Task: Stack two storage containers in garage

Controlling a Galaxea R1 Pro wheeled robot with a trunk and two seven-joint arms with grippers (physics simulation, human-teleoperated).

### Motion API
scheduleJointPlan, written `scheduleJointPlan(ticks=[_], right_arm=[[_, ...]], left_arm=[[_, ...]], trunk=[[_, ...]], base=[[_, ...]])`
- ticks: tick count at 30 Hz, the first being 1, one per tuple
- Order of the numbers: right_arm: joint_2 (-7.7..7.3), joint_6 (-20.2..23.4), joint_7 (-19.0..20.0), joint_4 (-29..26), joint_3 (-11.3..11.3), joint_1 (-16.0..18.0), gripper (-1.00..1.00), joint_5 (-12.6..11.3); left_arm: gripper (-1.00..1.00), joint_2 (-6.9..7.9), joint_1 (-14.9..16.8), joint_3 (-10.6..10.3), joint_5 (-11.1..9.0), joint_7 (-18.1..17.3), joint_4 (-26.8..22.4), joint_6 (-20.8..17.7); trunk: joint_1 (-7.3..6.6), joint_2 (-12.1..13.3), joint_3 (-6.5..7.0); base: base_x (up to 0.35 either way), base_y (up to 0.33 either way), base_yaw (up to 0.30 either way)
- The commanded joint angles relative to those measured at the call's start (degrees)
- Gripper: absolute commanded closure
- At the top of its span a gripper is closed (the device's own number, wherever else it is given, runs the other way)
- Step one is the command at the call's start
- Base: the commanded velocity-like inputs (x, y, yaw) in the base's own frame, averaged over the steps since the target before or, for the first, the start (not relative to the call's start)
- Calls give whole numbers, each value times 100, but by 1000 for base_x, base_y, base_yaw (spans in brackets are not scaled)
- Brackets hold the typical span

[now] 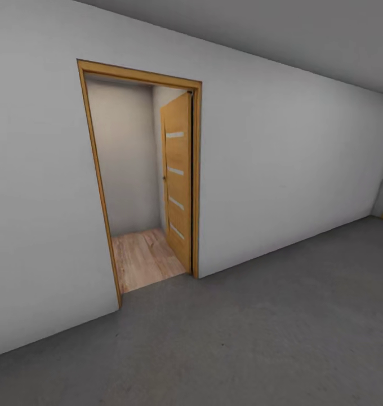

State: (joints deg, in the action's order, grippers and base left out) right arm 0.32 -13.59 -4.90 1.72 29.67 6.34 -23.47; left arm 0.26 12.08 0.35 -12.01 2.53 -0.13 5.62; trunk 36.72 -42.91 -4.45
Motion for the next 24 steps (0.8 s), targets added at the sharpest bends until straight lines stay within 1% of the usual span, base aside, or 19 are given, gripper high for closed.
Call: scheduleJointPlan(ticks=[1,24], right_arm=[[3,-30,-2,18,48,8,-100,-44],[3,-30,-5,15,48,8,-100,-64]], left_arm=[[-100,0,5,0,-29,5,4,18],[-100,1,5,0,-38,11,4,18]], trunk=[[5,-7,-9],[5,-7,-9]], base=[[321,0,0],[321,0,0]])
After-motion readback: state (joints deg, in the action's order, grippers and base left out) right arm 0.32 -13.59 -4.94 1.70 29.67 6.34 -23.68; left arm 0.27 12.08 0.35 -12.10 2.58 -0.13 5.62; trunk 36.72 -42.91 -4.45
